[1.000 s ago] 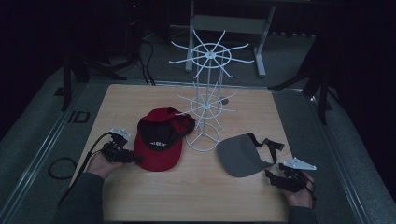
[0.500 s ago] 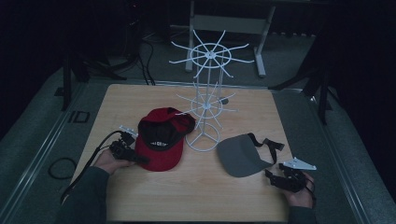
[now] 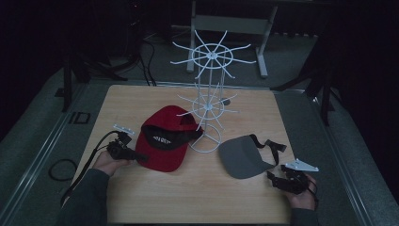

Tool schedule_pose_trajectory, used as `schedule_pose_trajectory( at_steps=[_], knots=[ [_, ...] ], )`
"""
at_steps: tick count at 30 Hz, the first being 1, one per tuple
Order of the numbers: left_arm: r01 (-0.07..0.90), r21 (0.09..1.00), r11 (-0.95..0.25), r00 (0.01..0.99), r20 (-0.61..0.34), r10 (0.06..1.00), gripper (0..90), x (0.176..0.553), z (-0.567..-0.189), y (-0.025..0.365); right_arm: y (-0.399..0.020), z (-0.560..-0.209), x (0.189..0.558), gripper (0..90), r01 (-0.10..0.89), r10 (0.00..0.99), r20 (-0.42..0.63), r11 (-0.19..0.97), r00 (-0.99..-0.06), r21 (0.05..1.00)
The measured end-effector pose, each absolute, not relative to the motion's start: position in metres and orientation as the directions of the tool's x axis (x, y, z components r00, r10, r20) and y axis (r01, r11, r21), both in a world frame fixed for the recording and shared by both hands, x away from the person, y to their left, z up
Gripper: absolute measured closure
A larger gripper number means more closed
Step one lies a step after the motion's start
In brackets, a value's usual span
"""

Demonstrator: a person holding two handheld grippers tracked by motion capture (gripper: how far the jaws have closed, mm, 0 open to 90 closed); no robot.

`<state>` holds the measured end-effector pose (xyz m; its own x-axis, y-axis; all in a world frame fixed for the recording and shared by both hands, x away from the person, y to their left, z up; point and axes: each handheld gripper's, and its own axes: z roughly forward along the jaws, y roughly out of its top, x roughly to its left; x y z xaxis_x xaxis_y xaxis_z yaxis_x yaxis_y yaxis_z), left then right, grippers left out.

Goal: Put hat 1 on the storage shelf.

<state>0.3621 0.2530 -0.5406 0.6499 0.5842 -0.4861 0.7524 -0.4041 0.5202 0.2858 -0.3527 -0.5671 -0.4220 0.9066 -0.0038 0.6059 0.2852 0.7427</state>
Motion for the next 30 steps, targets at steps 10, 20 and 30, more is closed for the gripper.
schedule_pose_trajectory(
  at_steps=[10,20,30],
  knots=[
    [0.737,0.600,-0.310,0.620,-0.418,0.664,86.1,0.356,-0.533,0.267,-0.353,-0.567,0.286,29.1,0.606,0.907,-0.004,0.285,-0.422,0.743],
    [0.723,0.638,-0.265,0.597,-0.383,0.705,86.1,0.354,-0.519,0.279,-0.353,-0.567,0.286,29.1,0.606,0.907,-0.003,0.284,-0.422,0.743],
    [0.693,0.682,-0.234,0.570,-0.319,0.758,86.0,0.350,-0.500,0.288,-0.353,-0.567,0.286,28.8,0.606,0.906,-0.002,0.285,-0.423,0.743]
  ],
)
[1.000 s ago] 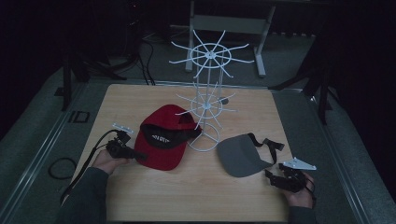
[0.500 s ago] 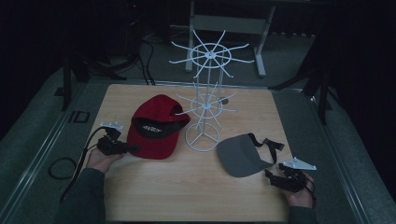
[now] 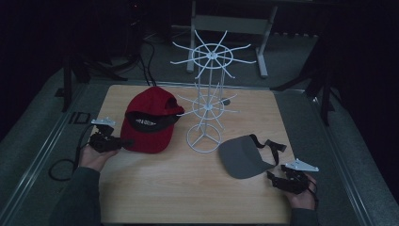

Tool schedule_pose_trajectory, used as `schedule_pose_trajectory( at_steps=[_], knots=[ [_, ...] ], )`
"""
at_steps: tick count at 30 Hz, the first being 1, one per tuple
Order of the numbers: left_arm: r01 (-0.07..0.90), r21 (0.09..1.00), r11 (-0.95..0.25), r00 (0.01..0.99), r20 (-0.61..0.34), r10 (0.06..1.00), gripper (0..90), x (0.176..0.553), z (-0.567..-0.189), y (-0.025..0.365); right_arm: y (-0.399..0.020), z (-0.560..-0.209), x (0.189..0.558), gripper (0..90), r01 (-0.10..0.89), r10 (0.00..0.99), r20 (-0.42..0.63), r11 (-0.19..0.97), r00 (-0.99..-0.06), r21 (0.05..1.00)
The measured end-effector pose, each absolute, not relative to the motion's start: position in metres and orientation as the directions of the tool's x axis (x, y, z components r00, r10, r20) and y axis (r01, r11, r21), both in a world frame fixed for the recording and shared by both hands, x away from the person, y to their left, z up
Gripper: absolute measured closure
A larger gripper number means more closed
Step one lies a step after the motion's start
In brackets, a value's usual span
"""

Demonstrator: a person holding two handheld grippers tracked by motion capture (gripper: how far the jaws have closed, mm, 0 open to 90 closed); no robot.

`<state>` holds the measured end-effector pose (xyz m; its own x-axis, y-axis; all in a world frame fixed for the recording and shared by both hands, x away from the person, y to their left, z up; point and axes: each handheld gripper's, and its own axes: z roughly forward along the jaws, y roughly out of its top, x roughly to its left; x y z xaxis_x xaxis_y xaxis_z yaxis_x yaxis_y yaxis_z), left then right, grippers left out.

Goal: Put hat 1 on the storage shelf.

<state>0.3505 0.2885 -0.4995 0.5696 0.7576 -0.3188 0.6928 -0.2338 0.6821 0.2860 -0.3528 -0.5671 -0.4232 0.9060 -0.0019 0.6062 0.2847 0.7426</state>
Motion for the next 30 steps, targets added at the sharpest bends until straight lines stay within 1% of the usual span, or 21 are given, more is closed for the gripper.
schedule_pose_trajectory(
  at_steps=[1,11,30],
  knots=[
    [0.689,0.689,-0.225,0.558,-0.306,0.771,86.1,0.350,-0.497,0.290,-0.353,-0.567,0.286,28.8,0.606,0.906,-0.002,0.284,-0.423,0.743],
    [0.661,0.724,-0.198,0.533,-0.266,0.803,86.0,0.349,-0.482,0.296,-0.353,-0.567,0.286,28.7,0.605,0.906,-0.004,0.286,-0.424,0.743],
    [0.619,0.773,-0.141,0.504,-0.254,0.825,86.0,0.347,-0.462,0.304,-0.353,-0.567,0.286,28.7,0.605,0.906,-0.005,0.287,-0.424,0.742]
  ],
)
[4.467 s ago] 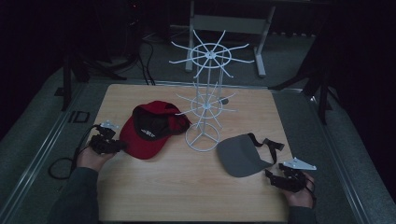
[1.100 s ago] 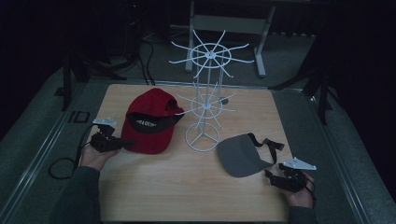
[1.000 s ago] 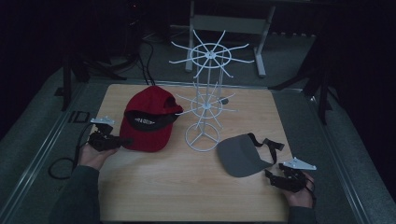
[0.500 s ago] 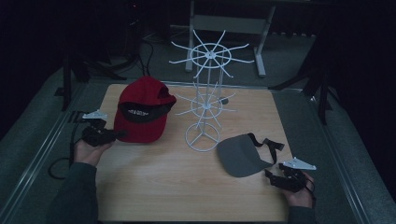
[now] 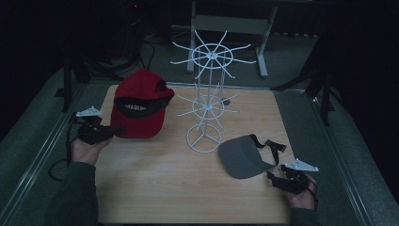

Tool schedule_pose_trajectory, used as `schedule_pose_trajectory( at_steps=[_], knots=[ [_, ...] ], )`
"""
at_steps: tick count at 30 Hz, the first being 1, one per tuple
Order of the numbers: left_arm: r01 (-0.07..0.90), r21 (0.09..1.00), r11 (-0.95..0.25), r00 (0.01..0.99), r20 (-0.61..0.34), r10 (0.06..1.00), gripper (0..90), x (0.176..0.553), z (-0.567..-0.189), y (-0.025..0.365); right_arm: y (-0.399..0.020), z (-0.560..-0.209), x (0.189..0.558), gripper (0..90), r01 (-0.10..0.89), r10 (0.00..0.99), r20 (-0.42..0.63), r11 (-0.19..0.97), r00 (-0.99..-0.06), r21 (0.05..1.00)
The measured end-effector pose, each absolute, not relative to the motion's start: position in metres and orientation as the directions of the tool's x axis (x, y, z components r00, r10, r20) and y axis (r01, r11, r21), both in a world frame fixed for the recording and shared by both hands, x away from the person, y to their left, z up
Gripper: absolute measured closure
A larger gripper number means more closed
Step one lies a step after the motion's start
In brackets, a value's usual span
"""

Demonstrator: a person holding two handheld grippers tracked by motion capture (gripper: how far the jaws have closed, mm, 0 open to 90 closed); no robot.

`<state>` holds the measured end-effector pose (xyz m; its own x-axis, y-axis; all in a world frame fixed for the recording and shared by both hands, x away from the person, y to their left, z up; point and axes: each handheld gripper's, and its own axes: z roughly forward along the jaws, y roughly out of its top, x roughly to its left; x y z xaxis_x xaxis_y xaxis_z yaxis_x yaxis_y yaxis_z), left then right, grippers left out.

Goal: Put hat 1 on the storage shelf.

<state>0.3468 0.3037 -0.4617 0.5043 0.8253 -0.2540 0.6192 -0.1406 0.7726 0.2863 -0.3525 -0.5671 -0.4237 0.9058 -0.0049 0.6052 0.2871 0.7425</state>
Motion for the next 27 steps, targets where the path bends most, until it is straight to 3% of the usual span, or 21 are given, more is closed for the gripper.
schedule_pose_trajectory(
  at_steps=[27],
  knots=[
    [0.560,0.821,-0.112,0.497,-0.225,0.838,86.0,0.344,-0.435,0.302,-0.352,-0.567,0.286,28.1,0.605,0.904,-0.006,0.290,-0.427,0.742]
  ],
)
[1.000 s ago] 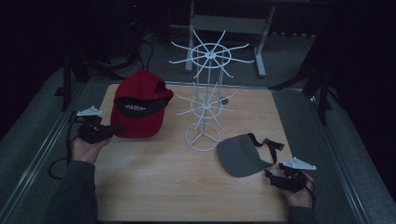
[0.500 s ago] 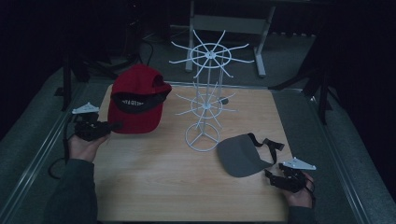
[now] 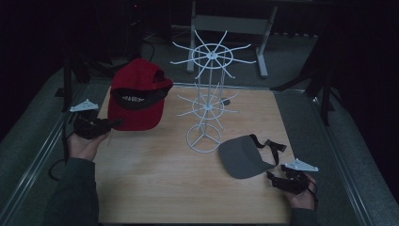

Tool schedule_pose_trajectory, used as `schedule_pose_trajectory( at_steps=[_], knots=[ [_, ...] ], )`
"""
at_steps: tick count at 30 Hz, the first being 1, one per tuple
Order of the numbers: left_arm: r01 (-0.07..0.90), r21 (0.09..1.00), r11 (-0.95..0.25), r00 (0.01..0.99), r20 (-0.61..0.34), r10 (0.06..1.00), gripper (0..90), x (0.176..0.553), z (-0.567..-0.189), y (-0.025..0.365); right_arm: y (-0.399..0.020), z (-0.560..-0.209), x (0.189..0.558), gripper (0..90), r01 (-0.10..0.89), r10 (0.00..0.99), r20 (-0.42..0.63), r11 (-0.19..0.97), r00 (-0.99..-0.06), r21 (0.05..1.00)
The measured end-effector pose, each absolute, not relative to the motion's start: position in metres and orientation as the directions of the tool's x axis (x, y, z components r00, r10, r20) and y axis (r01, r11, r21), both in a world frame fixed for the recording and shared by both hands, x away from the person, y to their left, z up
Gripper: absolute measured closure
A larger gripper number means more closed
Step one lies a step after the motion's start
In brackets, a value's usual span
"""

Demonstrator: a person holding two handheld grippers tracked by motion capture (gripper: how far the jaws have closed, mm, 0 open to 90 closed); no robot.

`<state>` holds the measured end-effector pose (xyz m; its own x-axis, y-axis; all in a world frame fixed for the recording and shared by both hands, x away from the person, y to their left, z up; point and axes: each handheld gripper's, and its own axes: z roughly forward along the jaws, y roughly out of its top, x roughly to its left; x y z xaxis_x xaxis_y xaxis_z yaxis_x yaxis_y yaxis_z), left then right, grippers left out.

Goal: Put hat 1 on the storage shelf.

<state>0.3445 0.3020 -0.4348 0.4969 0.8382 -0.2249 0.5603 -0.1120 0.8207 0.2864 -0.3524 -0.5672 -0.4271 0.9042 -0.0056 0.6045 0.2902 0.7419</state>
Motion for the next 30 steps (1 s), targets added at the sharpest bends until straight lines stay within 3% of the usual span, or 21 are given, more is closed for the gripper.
schedule_pose_trajectory(
  at_steps=[30],
  knots=[
    [0.476,0.876,-0.083,0.499,-0.191,0.845,86.0,0.354,-0.409,0.297,-0.352,-0.567,0.286,27.6,0.604,0.903,-0.006,0.292,-0.430,0.741]
  ],
)
